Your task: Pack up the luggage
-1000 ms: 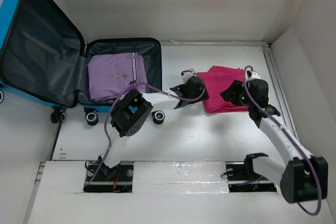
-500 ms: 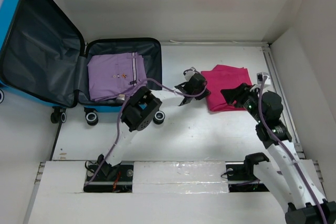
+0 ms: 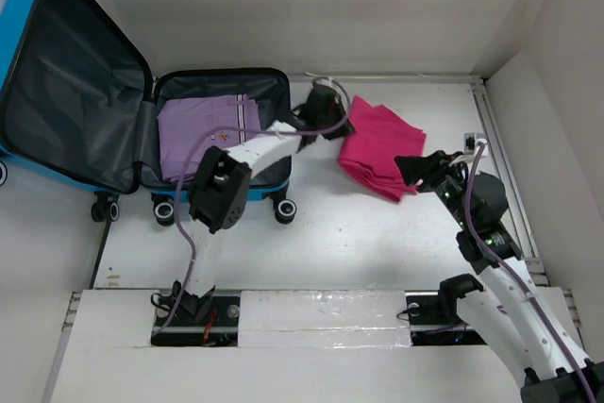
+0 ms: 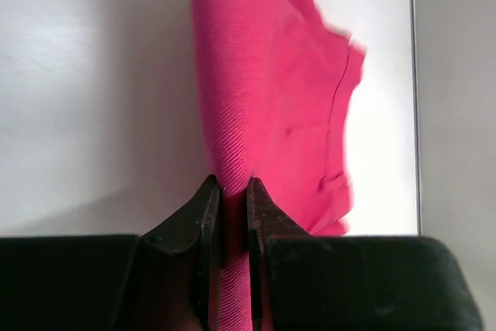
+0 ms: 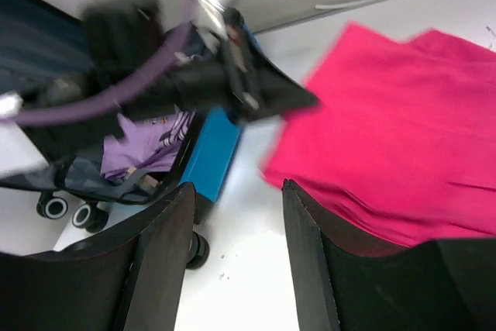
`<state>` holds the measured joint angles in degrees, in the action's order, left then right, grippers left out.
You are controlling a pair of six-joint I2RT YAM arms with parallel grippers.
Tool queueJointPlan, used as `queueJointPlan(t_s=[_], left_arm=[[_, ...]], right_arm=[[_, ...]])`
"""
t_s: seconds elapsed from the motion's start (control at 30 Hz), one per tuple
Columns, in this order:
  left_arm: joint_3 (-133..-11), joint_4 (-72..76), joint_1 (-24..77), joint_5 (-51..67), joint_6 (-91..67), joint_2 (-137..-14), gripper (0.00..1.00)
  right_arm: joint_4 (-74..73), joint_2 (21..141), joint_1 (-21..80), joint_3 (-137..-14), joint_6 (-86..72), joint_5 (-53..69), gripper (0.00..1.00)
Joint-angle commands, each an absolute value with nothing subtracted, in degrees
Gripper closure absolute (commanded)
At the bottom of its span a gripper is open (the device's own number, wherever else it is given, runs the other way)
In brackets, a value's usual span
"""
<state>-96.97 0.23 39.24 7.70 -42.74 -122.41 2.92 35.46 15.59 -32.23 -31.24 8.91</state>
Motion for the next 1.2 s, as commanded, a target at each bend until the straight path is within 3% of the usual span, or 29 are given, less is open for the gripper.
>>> queueJointPlan(t_s=[0.0, 0.17, 0.43, 0.57, 0.77, 0.93, 1.07, 1.17], left_arm=[[-102.7, -7.3, 30.9, 9.9, -32.9, -111.9, 1.00], [-96.0, -10.1, 22.6, 6.8, -28.9, -98.7, 1.00], [-77.9, -7.3, -0.9, 4.6, -31.6, -82.9, 1.00], [-76.2, -9.7, -9.0, 6.4, -29.5, -85.4, 1.00], [-80.1, -15.2, -10.9, -4.4, -26.6, -94.0, 1.00], [-82.2, -22.8, -10.9, -12.2, -28.3, -93.6, 0.67], [-76.0, -22.9, -9.8, -20.6, -29.4, -81.2, 0.46], [-69.5, -22.9, -8.6, -30.0, -29.4, -67.8, 0.46]], right_arm=[[10.7, 34.3, 16.3, -29.5, -33.5, 5.7, 0.46], [12.9, 34.3, 17.6, -25.5, -34.2, 3.8, 0.46], [11.7, 35.6, 18.2, -27.2, -33.5, 6.1, 0.46], [11.7, 36.1, 18.7, -27.2, -33.5, 6.6, 0.46], [11.7, 37.8, 18.7, -28.3, -33.0, 9.2, 0.46], [11.7, 38.4, 19.9, -28.8, -32.4, 10.3, 0.46], [11.7, 40.2, 20.4, -29.4, -32.4, 11.4, 0.46], [11.7, 41.8, 21.4, -30.0, -31.8, 12.7, 0.49]])
